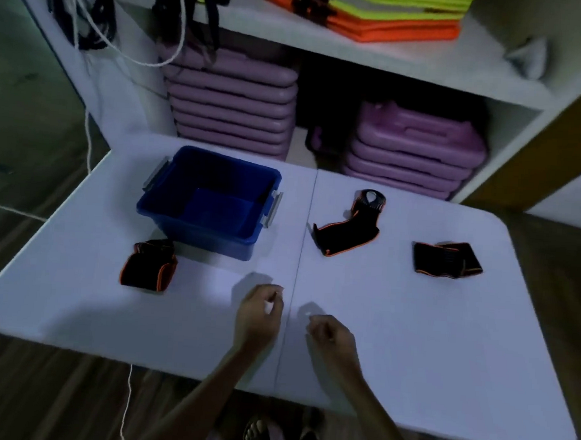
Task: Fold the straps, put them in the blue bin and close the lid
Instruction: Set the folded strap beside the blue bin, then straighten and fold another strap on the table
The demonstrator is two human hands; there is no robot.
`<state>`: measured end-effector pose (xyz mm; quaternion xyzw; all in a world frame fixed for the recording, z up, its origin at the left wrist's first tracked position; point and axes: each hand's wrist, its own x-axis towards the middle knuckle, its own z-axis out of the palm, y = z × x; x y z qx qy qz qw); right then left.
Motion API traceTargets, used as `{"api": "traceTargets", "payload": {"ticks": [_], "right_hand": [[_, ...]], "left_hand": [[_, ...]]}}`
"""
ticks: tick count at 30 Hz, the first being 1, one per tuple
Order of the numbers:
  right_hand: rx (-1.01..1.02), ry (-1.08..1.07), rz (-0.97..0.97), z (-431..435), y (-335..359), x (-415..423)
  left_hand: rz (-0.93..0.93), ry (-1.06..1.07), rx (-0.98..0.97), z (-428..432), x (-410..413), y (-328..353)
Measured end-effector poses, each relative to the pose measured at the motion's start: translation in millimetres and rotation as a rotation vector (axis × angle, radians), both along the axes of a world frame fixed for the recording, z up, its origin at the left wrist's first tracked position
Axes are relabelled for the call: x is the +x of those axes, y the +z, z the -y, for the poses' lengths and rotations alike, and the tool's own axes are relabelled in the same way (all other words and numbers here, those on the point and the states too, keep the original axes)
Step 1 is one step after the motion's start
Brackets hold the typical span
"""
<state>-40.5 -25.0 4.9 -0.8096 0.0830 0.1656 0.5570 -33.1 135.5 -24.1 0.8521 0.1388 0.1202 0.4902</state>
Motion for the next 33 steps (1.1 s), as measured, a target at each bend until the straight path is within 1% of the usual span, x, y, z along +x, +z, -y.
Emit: {"api": "traceTargets", "payload": {"ticks": [2,3,6,8,10,13,15,18,20,22,26,28,31,33], "right_hand": [[-0.038,-0.013,0.026,23,2,10],[-0.057,-0.027,0.039,31,0,19],[-0.113,-0.069,0.059,41,-6,57],[-0.179,-0.046,0.083,39,-8,89],[-0.284,0.029,0.12,36,-8,121],[-0.473,0.155,0.145,34,-8,162],[-0.588,0.265,0.175,35,-16,183],[-0.709,0.437,0.113,42,-33,202],[-0.763,0.519,0.106,49,-43,204],[-0.786,0.558,0.158,56,-49,198],[-0.709,0.561,0.298,66,-54,172],[-0.689,0.589,0.358,72,-59,153],[-0.631,0.583,0.386,84,-65,120],[-0.622,0.588,0.413,91,-66,99]], "left_hand": [[-0.036,-0.043,0.012,16,23,4],[-0.028,-0.069,0.068,22,36,6],[-0.004,-0.228,0.337,33,81,17],[-0.083,-0.356,0.504,34,112,23],[-0.173,-0.461,0.669,32,140,30],[-0.217,-0.602,0.893,28,171,34],[-0.229,-0.685,0.995,27,182,26],[-0.185,-0.757,1.093,25,185,7],[-0.182,-0.737,1.092,24,174,-4],[-0.144,-0.705,1.035,26,156,-14],[-0.062,-0.683,0.983,42,105,-15],[-0.091,-0.683,0.908,52,76,-8],[-0.145,-0.692,0.746,66,39,-3],[-0.176,-0.734,0.665,72,19,-2]]}}
